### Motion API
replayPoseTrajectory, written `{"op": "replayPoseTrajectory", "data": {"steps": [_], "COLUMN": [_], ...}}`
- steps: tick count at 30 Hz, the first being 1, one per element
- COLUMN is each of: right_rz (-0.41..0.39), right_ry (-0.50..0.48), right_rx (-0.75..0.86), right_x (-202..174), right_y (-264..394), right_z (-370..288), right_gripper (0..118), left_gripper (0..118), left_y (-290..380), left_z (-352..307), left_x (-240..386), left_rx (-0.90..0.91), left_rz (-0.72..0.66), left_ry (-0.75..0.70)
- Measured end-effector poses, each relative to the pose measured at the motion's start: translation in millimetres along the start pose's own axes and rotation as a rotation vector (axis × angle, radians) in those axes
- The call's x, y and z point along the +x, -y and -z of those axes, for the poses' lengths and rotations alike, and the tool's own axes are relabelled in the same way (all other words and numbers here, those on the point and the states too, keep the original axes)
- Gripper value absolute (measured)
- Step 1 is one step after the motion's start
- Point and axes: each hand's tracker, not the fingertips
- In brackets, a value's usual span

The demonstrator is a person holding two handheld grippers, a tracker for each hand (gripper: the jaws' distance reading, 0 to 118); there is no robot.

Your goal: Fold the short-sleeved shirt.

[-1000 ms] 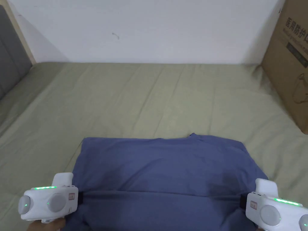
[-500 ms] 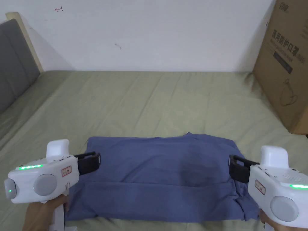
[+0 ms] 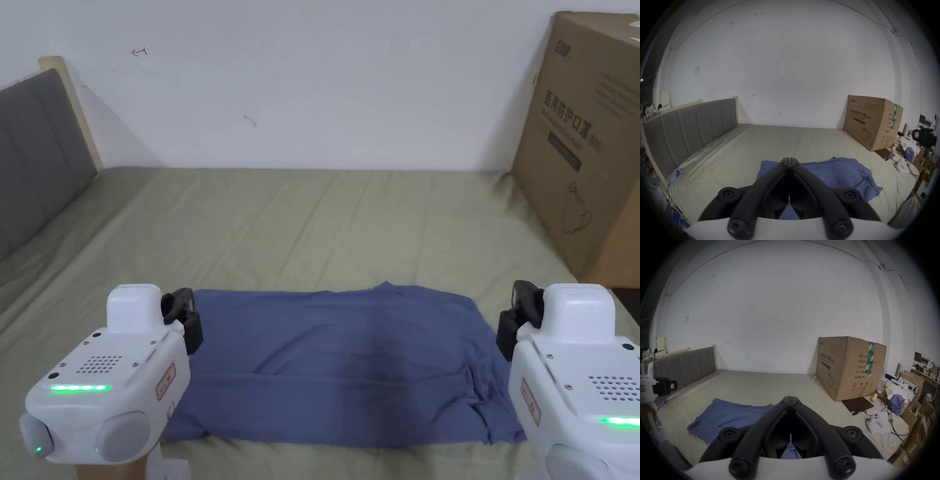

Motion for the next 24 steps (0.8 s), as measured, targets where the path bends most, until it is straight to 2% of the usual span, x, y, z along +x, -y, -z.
{"op": "replayPoseTrajectory", "data": {"steps": [4, 11, 15, 16, 17, 18, 19, 20, 24], "right_rz": [-0.012, 0.035, 0.033, 0.029, 0.025, 0.022, 0.021, 0.020, 0.018], "right_ry": [0.015, 0.007, 0.006, 0.006, 0.006, 0.005, 0.003, 0.002, 0.003], "right_rx": [0.001, -0.058, -0.095, -0.106, -0.116, -0.124, -0.135, -0.148, -0.190], "right_x": [3.4, 9.0, 11.8, 11.1, 12.7, 12.7, 12.5, 12.3, 13.1], "right_y": [2.7, 9.1, 20.1, 22.4, 26.7, 29.4, 32.2, 35.2, 48.1], "right_z": [2.6, 7.8, 21.9, 25.4, 30.5, 34.5, 39.3, 44.4, 59.5], "right_gripper": [0, 0, 0, 0, 0, 0, 0, 0, 0], "left_gripper": [0, 0, 0, 6, 25, 58, 80, 94, 95], "left_y": [4.9, 43.2, 75.6, 81.8, 88.4, 94.6, 101.5, 107.1, 123.4], "left_z": [4.6, 38.1, 60.4, 65.1, 71.4, 77.3, 83.8, 87.1, 111.5], "left_x": [-4.4, -47.7, -78.7, -87.0, -94.1, -98.9, -104.1, -106.2, -113.6], "left_rx": [-0.062, -0.359, -0.502, -0.546, -0.585, -0.630, -0.659, -0.675, -0.722], "left_rz": [0.011, -0.068, -0.107, -0.130, -0.157, -0.169, -0.176, -0.174, -0.141], "left_ry": [-0.021, -0.074, -0.144, -0.155, -0.156, -0.162, -0.163, -0.171, -0.219]}}
